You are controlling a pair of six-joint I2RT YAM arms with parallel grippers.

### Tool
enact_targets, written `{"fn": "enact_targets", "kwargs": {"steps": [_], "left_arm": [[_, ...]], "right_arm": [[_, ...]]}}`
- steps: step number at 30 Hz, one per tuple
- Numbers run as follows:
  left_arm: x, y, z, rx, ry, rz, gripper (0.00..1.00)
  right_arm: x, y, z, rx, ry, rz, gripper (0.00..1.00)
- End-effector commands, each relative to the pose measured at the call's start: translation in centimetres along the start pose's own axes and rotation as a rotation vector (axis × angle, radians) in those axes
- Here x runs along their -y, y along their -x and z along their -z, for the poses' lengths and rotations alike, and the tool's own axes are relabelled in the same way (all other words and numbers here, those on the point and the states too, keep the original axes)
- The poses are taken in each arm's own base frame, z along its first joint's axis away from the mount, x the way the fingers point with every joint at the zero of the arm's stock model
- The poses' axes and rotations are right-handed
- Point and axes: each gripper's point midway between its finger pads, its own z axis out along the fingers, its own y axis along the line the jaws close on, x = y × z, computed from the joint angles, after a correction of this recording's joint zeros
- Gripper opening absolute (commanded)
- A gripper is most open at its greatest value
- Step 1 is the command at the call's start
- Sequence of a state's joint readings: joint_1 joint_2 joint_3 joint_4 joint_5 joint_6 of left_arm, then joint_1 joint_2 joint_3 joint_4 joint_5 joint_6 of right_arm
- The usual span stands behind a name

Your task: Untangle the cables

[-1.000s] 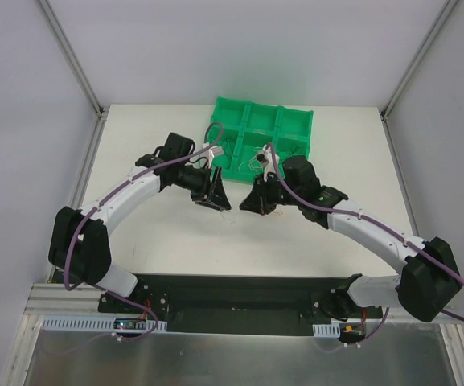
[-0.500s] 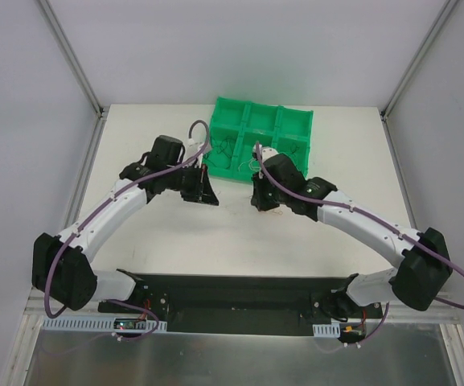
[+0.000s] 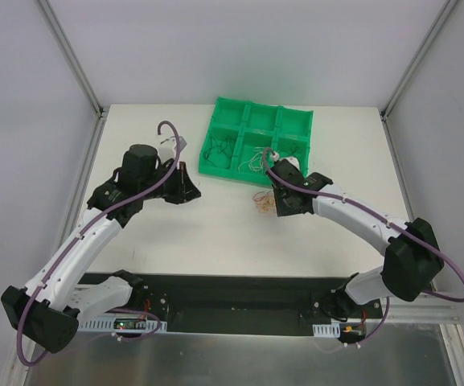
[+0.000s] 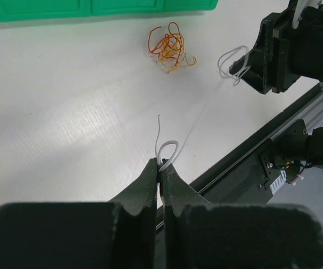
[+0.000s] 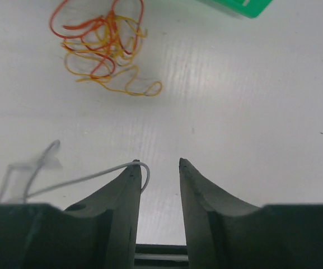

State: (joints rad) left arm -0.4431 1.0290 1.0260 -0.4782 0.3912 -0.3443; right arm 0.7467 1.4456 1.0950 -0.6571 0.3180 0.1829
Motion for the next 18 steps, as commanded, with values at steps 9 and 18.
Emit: {"fn": "enact_targets", "kwargs": {"steps": [9,18], "left_arm": [[0.0,1.9,1.4,0.027,0.06,0.003,0.0],[0.0,5.2,4.6,0.156,0.151,-0.041,0.0]], "right_arm": [[-0.8,1.8,0.7,0.04,0.12,0.105,0.64],[6.2,-2.8,-2.2,-0.186,-0.194,0.005,0.69]]}}
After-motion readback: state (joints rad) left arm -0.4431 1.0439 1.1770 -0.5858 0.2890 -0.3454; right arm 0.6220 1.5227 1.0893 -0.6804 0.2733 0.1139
